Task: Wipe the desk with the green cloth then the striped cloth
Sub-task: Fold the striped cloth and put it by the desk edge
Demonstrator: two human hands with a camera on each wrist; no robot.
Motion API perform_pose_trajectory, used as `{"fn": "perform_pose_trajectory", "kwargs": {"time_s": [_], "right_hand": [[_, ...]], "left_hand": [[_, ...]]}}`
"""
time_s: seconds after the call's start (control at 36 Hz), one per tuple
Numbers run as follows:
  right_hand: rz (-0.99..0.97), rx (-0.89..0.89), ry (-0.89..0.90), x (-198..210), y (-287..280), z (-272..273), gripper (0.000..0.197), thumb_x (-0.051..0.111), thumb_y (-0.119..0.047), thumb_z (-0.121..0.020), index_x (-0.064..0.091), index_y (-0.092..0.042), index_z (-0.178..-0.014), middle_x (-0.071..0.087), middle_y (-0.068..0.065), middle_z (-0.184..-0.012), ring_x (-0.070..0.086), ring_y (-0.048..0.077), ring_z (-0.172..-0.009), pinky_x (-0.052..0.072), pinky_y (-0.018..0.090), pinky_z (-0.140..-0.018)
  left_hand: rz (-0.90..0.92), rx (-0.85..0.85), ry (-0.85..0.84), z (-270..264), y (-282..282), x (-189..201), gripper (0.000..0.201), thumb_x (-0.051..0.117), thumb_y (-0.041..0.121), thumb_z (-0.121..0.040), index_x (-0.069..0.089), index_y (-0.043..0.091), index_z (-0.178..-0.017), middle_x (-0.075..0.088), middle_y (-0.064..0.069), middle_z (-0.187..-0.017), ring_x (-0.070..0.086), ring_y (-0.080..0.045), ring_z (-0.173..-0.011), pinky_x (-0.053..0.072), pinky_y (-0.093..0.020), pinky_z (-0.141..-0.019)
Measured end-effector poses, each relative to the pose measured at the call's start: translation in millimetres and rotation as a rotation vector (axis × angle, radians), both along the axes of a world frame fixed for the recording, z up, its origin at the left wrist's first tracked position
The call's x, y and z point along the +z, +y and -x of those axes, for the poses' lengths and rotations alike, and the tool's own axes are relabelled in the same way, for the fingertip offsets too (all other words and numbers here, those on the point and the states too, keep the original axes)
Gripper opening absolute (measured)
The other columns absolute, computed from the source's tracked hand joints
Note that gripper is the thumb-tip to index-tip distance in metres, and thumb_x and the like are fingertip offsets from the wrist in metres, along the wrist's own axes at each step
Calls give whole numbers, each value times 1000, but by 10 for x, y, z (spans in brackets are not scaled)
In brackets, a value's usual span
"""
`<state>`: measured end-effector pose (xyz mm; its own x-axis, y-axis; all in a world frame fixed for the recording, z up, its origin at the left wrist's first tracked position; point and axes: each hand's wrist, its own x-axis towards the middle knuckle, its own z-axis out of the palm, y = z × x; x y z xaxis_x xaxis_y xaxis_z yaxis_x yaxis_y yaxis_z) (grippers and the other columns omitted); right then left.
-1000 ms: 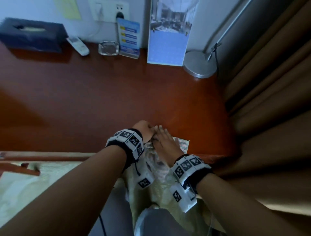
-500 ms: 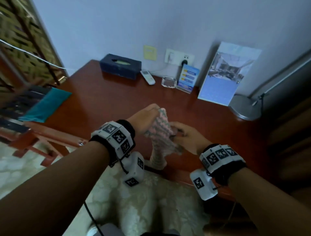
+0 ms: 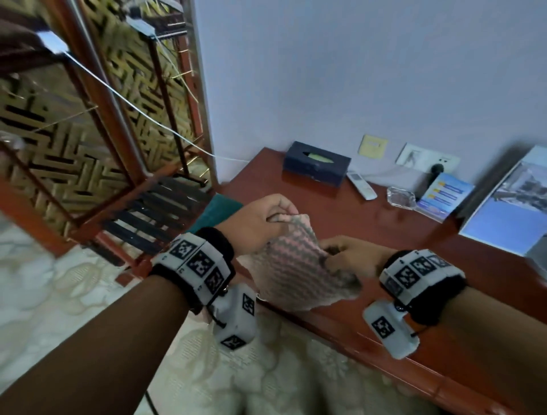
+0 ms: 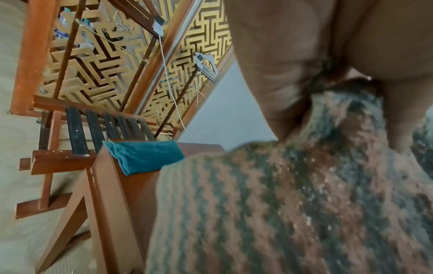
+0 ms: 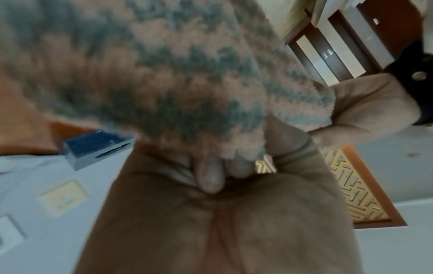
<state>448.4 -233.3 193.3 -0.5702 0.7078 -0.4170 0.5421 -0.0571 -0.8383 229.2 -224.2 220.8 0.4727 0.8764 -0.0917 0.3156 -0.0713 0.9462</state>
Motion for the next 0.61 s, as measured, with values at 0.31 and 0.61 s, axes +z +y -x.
{"fn": "perform_pose_trajectory", "kwargs": {"time_s": [0.31,0.61], "right_hand": [[-73,110,-184,85,994,656,39,52,-40,-69,66,-20,-100,65,-7,-100,61,12,-93,49,32,-89],[-287,74,-150,-119,2368,736,22,65,-9,-87,51,-20,-73,53,-6,-69,51,2,-60,43,24,-62]], "left_hand": [[-71,136,34,796,772,-57,7,64,11,-87,66,14,-93,66,2,-88,61,-5,-79,46,-16,-64],[-101,392,171,1248,1766,-117,21,63,26,-89,62,7,-82,60,2,-82,54,-10,-77,40,-19,-63]]}}
